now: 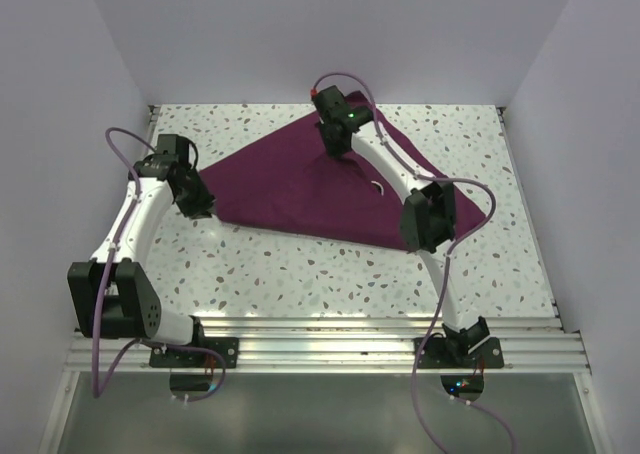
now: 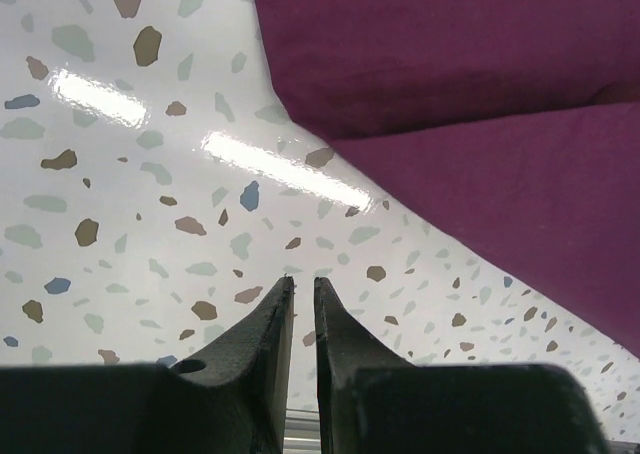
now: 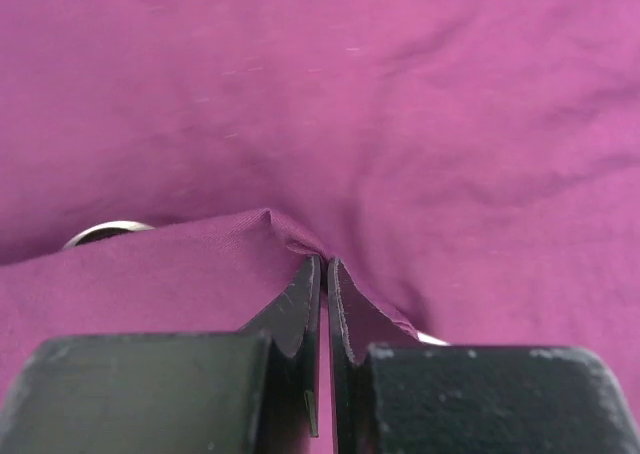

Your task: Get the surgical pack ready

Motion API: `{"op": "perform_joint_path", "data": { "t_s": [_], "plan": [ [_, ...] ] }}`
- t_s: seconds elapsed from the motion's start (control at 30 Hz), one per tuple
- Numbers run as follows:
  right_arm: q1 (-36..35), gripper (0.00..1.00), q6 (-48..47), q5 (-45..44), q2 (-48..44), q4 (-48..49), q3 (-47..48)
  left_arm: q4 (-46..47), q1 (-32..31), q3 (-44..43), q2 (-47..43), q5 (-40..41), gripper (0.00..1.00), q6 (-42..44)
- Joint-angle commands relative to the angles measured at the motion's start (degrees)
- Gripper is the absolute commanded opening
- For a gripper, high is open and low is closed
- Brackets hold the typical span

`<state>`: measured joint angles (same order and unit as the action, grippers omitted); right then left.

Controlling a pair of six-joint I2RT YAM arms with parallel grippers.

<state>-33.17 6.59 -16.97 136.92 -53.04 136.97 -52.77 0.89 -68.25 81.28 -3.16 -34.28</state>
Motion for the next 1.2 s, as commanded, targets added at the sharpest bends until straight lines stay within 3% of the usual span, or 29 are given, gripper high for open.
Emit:
{"op": "perform_joint_path", "data": {
  "t_s": [0.0, 0.4, 0.8, 1.17],
  "plan": [
    [2.1, 0.0, 0.7, -0.4, -0.1, 2.1, 3.0, 2.8, 0.4, -0.1, 1.7, -0.4, 0.17, 1.1],
    [4.9, 0.0, -1.1, 5.7, 5.5, 8.1, 3.4, 5.8, 0.4, -0.8, 5.2, -3.4, 0.17, 1.4],
    [6.9, 0.01, 1.4, 5.0, 9.8, 10.1, 5.0, 6.1, 0.3, -0.8, 6.4, -4.0, 0.17, 1.7],
    [7.4, 0.08, 1.2, 5.3, 12.4, 11.6, 6.3, 6.4, 0.4, -0.7, 6.2, -4.2, 0.19, 1.6]
  ]
}}
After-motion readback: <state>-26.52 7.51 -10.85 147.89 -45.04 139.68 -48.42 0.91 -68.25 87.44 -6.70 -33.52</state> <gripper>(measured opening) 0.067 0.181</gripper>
